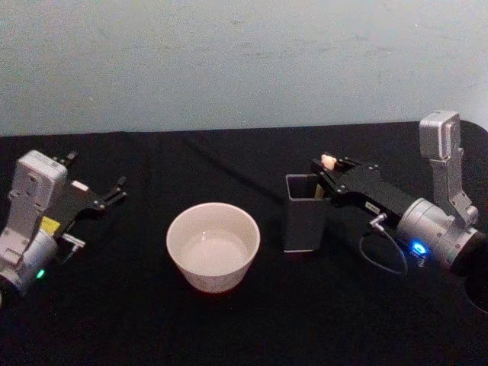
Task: Pick up the stirring spoon with one hand, stir inside the cup, then place it back in its original position.
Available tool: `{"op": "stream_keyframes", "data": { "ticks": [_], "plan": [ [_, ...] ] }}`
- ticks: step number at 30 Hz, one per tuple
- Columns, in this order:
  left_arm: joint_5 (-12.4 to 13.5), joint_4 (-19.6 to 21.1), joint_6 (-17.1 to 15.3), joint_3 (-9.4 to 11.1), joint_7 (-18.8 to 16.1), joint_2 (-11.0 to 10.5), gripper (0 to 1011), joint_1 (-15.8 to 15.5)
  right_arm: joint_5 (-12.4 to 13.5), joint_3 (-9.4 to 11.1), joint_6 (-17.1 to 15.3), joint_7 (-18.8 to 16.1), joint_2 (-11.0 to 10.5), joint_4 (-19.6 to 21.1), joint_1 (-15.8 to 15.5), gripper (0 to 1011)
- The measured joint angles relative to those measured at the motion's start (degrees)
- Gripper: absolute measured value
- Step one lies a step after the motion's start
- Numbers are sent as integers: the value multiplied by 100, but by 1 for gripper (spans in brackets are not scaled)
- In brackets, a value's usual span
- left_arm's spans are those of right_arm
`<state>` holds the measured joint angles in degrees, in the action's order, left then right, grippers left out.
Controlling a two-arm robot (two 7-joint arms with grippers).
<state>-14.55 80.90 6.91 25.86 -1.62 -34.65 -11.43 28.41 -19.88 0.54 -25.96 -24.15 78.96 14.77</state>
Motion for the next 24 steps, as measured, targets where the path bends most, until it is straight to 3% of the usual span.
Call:
{"op": "stream_keyframes", "data": {
  "ticks": [13,24],
  "plan": [
    [0,0,0,0,0,0,1001,0,200,76,-189,-39,22,151,-15,212],
    [0,0,0,0,0,0,1001,0,431,214,-242,28,-35,546,-72,212]
  ]
}}
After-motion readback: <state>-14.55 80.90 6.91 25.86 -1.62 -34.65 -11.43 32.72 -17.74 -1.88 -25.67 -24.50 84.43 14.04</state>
